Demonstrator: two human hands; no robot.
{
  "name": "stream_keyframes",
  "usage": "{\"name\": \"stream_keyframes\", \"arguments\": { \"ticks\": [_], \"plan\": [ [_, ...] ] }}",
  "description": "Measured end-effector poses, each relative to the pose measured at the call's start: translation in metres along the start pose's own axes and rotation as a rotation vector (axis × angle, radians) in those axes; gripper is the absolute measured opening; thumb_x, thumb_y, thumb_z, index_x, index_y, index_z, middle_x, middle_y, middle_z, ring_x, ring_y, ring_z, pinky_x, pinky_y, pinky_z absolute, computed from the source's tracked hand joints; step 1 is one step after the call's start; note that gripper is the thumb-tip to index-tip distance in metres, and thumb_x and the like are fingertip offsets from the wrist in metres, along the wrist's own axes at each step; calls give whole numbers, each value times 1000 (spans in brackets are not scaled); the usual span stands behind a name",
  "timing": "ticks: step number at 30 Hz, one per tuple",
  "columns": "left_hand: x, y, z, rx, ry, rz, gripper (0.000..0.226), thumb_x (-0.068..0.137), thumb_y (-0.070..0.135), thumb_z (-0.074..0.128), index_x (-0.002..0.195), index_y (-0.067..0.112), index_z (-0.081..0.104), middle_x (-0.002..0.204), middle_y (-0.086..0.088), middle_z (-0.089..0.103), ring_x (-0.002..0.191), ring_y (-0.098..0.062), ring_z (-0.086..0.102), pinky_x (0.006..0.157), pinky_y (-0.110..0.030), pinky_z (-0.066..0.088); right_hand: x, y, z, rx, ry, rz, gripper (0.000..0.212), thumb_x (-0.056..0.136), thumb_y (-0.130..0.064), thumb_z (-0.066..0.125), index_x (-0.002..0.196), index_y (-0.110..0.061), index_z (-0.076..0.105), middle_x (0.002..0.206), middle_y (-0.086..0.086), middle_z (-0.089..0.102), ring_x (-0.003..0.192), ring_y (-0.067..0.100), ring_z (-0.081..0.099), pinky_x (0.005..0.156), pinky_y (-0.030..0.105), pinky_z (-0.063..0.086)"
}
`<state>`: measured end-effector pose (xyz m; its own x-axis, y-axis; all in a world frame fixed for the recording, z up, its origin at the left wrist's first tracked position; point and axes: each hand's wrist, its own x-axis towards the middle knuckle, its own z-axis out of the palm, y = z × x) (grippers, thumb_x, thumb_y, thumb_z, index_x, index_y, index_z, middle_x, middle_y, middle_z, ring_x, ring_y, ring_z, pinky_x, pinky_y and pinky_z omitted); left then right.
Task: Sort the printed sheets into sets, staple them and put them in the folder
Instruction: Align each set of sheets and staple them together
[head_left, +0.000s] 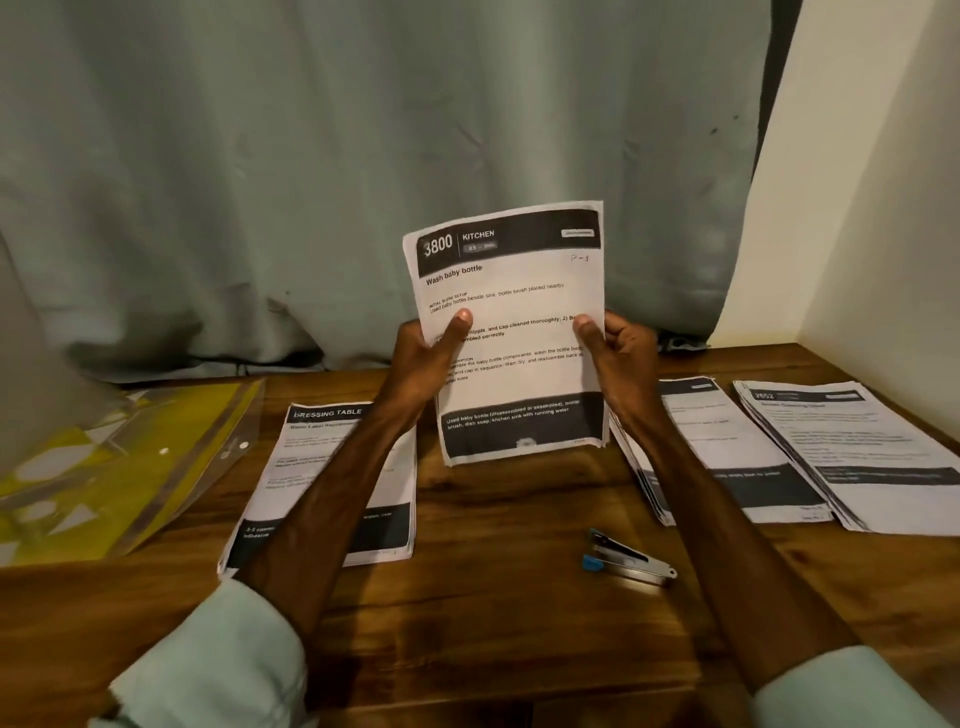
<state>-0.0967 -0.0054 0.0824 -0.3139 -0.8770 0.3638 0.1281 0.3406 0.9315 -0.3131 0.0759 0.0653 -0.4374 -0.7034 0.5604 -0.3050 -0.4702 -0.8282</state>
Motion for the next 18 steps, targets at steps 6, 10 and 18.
{"name": "stream_keyframes", "arguments": {
  "ticks": [6,10,18],
  "plan": [
    [-8,7,1,8,55,74,5,101,25,62,105,24,65,93,17,74,82,-5,75,61,-19,57,-5,-2,-8,-17,82,-99,19,91,-17,74,106,-5,75,102,-3,77,92,12,75,73,27,62],
    [-18,-10,1,-3,64,65,9,100,24,63,107,20,66,94,13,76,87,-10,76,65,-23,59,-21,9,-9,-11,70,-46,25,90,-17,75,113,-5,74,108,-1,76,95,13,75,74,28,62],
    [-34,-44,4,50,68,-34,32,98,32,64,122,11,67,109,0,76,94,-15,76,70,-26,61,-47,29,-10,-135,47,84,28,89,-16,74,117,-11,69,109,-9,70,85,-9,70,70,16,58]
  ]
}}
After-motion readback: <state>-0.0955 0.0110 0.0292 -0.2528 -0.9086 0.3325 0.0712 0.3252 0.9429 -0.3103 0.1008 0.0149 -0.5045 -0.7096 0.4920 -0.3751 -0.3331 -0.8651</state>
